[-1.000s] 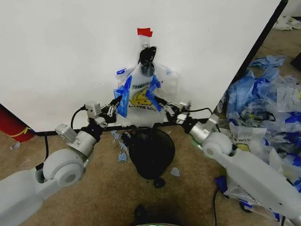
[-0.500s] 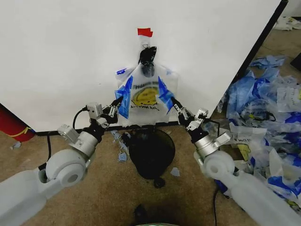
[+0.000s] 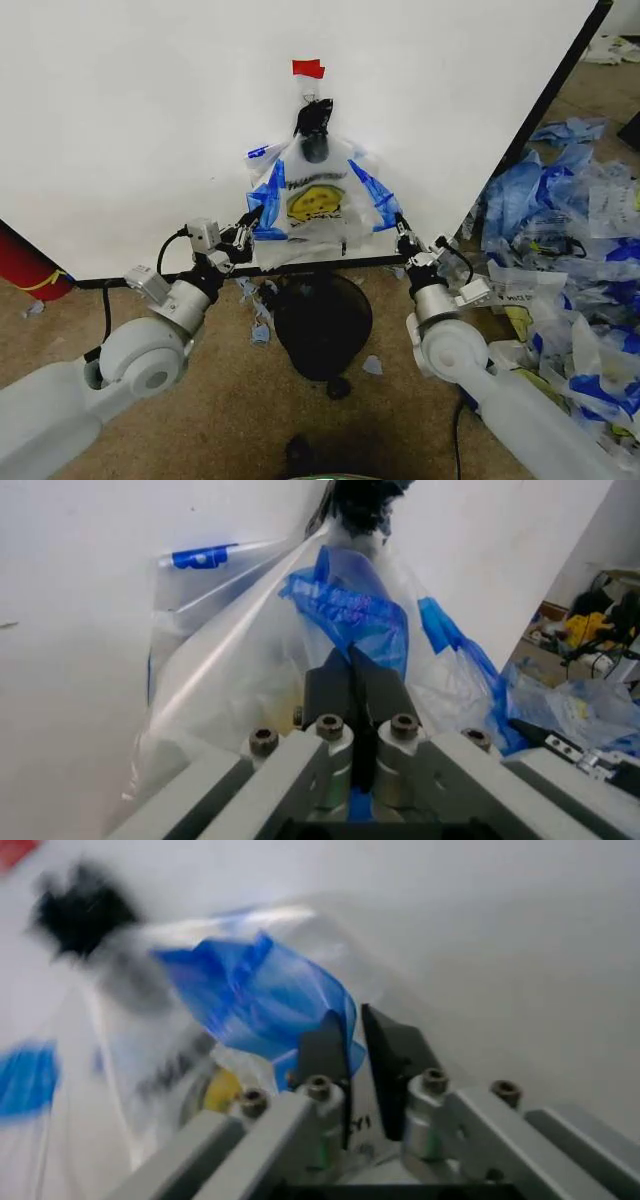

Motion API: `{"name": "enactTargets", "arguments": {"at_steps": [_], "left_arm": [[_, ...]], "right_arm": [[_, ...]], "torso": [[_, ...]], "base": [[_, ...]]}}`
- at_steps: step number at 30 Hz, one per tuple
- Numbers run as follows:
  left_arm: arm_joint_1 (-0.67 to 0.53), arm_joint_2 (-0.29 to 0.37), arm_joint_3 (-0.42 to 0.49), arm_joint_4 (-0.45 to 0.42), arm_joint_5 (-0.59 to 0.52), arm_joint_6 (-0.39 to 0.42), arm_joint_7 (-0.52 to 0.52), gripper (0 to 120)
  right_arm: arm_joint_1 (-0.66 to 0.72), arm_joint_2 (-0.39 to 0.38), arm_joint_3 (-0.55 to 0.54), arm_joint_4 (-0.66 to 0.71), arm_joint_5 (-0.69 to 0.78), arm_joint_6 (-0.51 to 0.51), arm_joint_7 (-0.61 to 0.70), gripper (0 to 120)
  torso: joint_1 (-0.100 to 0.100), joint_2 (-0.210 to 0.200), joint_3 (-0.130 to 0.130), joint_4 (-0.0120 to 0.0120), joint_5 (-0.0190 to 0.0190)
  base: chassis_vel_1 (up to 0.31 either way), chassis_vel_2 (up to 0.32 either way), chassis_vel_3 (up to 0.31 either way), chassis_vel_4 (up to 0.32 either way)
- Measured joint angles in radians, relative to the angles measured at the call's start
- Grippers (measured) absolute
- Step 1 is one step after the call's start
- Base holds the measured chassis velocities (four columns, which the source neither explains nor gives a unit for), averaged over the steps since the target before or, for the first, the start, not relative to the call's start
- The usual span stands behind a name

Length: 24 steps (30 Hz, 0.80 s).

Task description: Pick up the garbage bag from the wall and place it over the trash bin.

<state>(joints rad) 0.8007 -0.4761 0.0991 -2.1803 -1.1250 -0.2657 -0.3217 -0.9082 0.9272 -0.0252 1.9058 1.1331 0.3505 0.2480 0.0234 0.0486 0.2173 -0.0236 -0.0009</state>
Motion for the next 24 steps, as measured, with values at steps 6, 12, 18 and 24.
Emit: {"name": "enactTargets", "arguments": {"at_steps": [6,12,18,24], "left_arm": [[0.002,0.002,-0.003,-0.002,0.000,0.000,0.000,0],[0.012,0.004,-0.012,-0.006,0.001,0.000,0.000,0],[0.033,0.006,-0.025,-0.009,0.009,0.000,0.000,0],[0.038,0.007,-0.032,-0.013,0.011,0.000,0.000,0]], "right_arm": [[-0.008,-0.036,0.024,-0.103,-0.190,0.048,-0.228,32],[0.016,-0.065,0.047,-0.115,-0.197,0.069,-0.373,52],[0.054,-0.110,0.059,-0.117,-0.205,0.081,-0.548,73],[0.091,-0.155,0.041,-0.113,-0.242,0.062,-0.611,93]], "torso": [[0.000,0.000,0.000,-0.0002,-0.0001],[0.000,0.000,0.000,0.0000,0.0000],[0.000,0.000,0.000,0.0000,-0.0001],[0.000,0.000,0.000,0.0000,-0.0001]], "base": [[0.000,0.000,0.000,0.000],[0.000,0.000,0.000,0.000],[0.000,0.000,0.000,0.000],[0.000,0.000,0.000,0.000]]}}
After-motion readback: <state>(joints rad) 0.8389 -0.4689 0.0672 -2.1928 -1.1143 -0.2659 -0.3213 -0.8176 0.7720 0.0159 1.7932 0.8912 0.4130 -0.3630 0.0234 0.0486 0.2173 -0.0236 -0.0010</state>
